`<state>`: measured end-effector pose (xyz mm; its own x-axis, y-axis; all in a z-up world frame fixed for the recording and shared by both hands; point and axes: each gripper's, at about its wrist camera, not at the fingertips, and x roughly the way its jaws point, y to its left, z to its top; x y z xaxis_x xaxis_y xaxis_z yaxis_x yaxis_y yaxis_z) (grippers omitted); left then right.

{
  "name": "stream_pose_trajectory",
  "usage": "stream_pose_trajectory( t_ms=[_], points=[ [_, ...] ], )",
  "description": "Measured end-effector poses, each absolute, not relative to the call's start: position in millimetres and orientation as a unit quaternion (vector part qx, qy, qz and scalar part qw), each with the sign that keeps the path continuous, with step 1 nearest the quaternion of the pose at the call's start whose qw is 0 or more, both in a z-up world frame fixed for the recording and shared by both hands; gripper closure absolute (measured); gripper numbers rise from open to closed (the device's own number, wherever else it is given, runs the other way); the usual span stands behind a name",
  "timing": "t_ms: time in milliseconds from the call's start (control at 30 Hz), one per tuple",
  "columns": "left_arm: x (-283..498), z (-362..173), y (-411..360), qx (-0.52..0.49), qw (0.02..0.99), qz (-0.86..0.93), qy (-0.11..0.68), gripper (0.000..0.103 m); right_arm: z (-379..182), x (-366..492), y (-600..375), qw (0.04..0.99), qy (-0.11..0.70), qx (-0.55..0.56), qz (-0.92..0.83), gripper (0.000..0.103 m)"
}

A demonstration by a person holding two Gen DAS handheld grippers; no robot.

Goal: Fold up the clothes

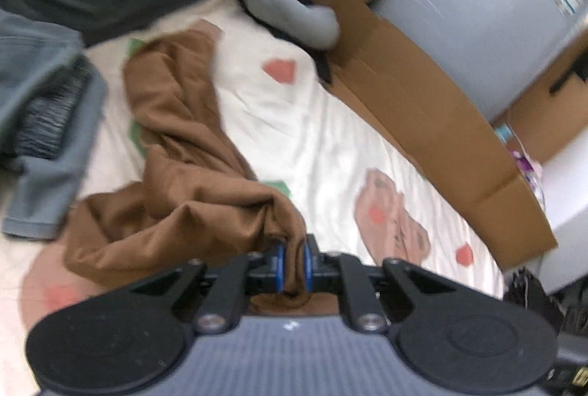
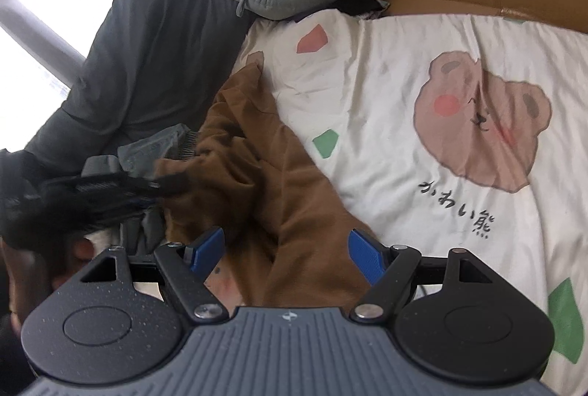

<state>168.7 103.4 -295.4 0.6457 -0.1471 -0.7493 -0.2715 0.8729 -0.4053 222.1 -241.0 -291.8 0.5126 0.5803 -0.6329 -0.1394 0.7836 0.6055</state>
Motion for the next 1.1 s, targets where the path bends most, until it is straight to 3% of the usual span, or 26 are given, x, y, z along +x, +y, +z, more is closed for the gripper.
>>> stream_pose_trajectory(
  t_ms=[367, 733, 867, 933, 1100],
  points=[
    [190.2, -325.2, 37.4, -0.19, 0.867, -0.053, 0.458, 0.093, -295.7, 239.7, -248.2, 0.814, 0.464, 0.275, 0.216, 0.024],
    [180.1, -347.4, -1.2, -0.178, 0.857, -0.106, 0.473, 0.093, -323.1, 254.0, -253.0, 0.775, 0.506, 0.317, 0.205, 0.033],
    [175.7, -349.8, -12.1, -0.176, 0.851, -0.131, 0.478, 0.093, -336.9, 257.6, -241.3, 0.768, 0.531, 0.293, 0.206, 0.042],
    [172.9, -350.5, -17.6, -0.173, 0.848, -0.146, 0.479, 0.093, -341.4, 259.5, -239.2, 0.764, 0.541, 0.285, 0.206, 0.052],
    [165.1, -351.9, -32.9, -0.167, 0.843, -0.193, 0.473, 0.103, -345.7, 260.3, -237.8, 0.764, 0.569, 0.247, 0.179, 0.092]
  ],
)
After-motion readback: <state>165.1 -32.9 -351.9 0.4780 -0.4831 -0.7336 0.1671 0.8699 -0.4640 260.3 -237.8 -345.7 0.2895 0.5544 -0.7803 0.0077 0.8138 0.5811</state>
